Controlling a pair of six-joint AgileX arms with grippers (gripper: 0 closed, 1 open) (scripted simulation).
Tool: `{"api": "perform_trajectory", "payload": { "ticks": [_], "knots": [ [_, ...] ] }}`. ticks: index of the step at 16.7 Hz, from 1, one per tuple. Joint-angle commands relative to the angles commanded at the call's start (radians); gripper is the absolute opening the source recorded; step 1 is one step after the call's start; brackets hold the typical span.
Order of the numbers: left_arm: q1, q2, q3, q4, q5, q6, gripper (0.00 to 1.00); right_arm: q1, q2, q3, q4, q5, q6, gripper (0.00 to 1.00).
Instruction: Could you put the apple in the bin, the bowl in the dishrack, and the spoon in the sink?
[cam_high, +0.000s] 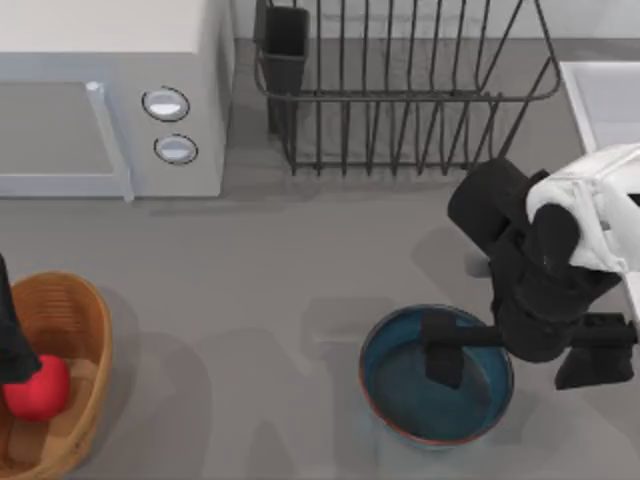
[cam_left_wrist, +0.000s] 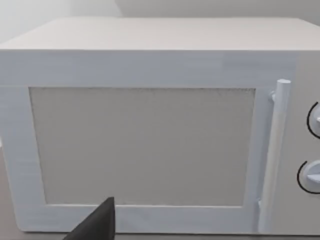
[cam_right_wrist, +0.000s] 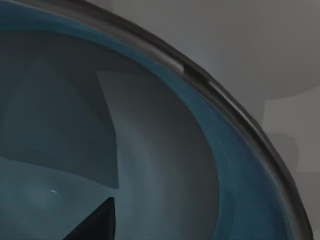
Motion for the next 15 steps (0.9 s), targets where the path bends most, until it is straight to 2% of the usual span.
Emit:
{"api": "perform_trajectory", "payload": {
  "ticks": [2,15],
  "knots": [
    [0.0,0.0,0.0,0.0,0.0,0.0,1.0,0.0,0.0,0.0,0.0,0.0,0.0,1.0],
    [0.0,0.0,0.0,0.0,0.0,0.0,1.0,0.0,0.0,0.0,0.0,0.0,0.0,0.02]
  ]
}}
